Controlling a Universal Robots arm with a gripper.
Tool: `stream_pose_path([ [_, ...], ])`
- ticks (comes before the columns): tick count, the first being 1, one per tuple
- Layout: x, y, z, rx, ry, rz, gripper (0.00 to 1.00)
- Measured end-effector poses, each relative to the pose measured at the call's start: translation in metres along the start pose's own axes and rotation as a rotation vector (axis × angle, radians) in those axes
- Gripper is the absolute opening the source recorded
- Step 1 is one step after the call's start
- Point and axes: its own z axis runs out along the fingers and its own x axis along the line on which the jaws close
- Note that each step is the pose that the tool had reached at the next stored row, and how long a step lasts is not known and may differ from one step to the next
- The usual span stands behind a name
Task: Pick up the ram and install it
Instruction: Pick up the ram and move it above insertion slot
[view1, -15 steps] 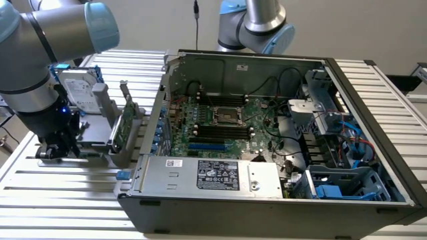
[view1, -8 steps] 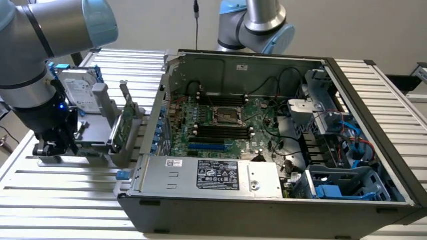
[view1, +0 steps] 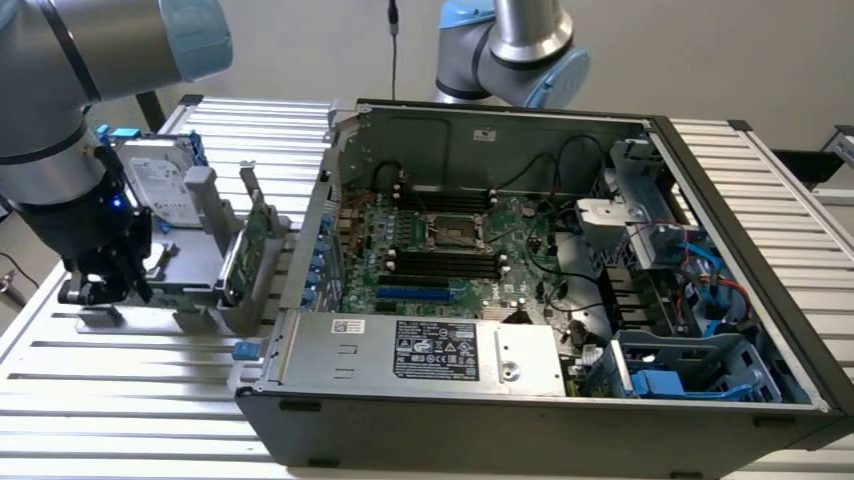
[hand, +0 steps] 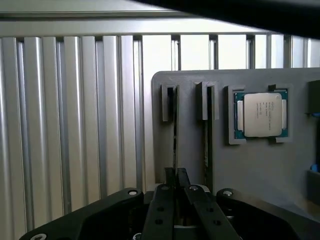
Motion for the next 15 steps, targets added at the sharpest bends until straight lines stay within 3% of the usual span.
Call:
stream_pose_path([
  [7, 0.0, 0.001, -0.0195, -0.0002, 0.0006, -0.011, 0.14],
  [12, -0.001, 0.0012, -0.0302, -0.0009, 0.0015, -0.046, 0.14],
  [15, -0.001, 0.0007, -0.0371, -0.0014, -0.0011, -0.071, 0.14],
])
